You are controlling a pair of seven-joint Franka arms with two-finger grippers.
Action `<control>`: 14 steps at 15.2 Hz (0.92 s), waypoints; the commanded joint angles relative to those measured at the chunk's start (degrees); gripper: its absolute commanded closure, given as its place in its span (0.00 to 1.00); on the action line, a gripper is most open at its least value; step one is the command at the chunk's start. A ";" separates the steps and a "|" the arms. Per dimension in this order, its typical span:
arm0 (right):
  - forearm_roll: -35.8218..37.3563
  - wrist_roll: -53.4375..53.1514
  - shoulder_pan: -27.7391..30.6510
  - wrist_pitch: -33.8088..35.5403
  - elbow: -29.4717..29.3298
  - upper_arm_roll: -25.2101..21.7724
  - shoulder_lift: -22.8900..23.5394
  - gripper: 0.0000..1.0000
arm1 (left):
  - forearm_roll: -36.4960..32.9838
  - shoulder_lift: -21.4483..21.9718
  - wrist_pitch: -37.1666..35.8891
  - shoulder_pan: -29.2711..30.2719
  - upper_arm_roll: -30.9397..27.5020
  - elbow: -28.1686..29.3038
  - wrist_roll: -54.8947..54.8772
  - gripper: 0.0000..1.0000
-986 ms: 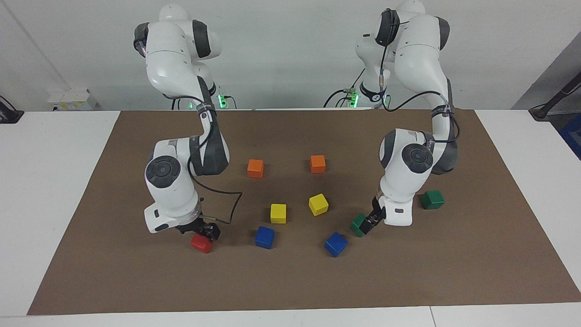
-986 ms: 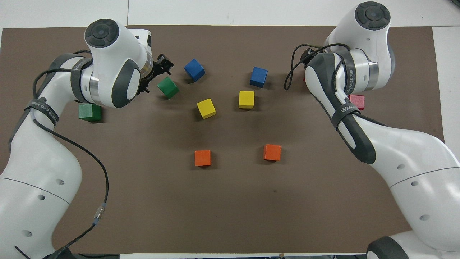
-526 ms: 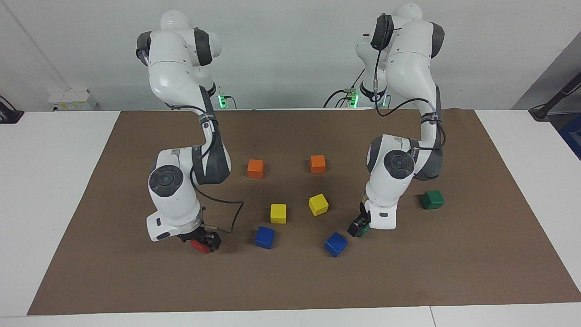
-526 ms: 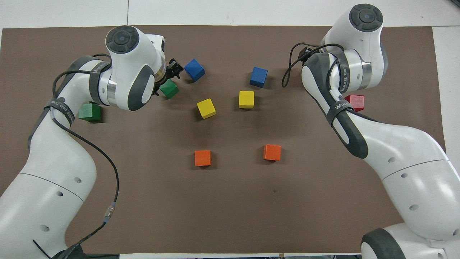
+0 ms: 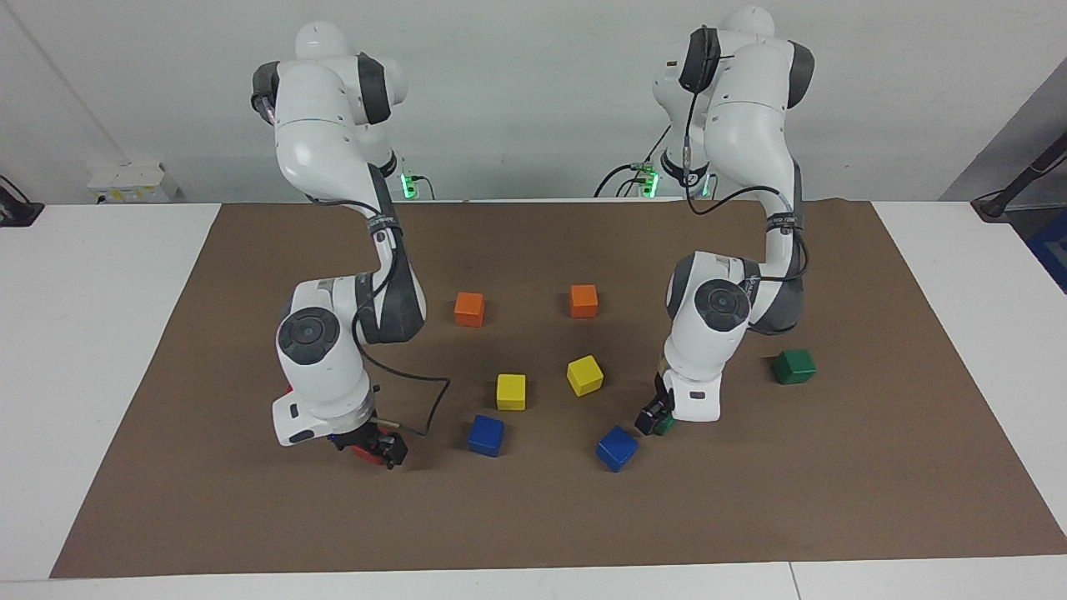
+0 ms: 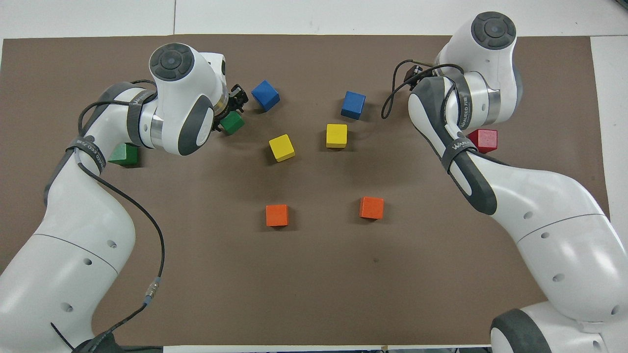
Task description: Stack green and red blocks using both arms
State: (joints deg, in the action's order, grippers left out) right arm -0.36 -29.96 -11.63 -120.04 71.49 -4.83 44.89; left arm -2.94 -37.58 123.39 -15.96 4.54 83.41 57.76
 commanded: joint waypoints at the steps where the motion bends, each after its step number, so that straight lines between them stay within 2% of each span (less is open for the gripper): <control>1: 0.54 -1.16 0.12 -2.73 4.87 0.44 -1.55 0.00 | -3.02 0.92 -5.92 -0.47 -1.36 -0.17 0.61 1.00; 3: 0.63 -1.16 0.21 -3.88 6.46 0.44 -2.00 0.00 | -5.23 2.50 -14.20 0.05 -0.94 -3.07 -4.81 1.00; 4: 0.63 -1.07 0.21 -3.88 6.47 0.44 -2.09 0.20 | -4.19 5.99 -15.80 1.36 -0.93 -2.12 -11.55 1.00; 5: 0.63 -0.89 0.29 -3.79 6.47 0.44 -2.09 0.69 | -2.00 9.33 -16.94 3.90 -0.93 1.11 -18.49 1.00; 6: 0.63 -0.89 0.29 -3.71 6.47 0.44 -2.09 1.00 | 0.37 13.71 -17.30 7.40 -0.93 4.62 -25.78 1.00; 8: 0.80 -0.81 0.56 -3.01 6.12 0.53 -2.09 1.00 | 2.76 19.80 -17.74 13.91 -0.93 11.04 -41.68 1.00; 9: 0.89 -0.72 0.65 -2.65 5.77 0.44 -2.17 1.00 | 2.76 20.78 -18.01 16.03 -0.93 12.46 -47.68 1.00; 12: 0.98 1.38 0.82 1.46 5.50 0.44 -4.27 1.00 | 2.76 21.84 -14.95 19.29 -1.20 15.81 -53.79 1.00; 14: 1.24 7.25 0.65 5.24 5.59 0.35 -6.64 1.00 | 2.76 22.37 -11.26 20.88 -1.20 18.87 -57.74 1.00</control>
State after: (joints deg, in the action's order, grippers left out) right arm -0.07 -27.53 -11.43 -118.56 75.41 -5.03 42.35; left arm -0.77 -17.14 107.48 4.20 2.96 96.97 3.38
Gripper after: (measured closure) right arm 0.449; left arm 0.454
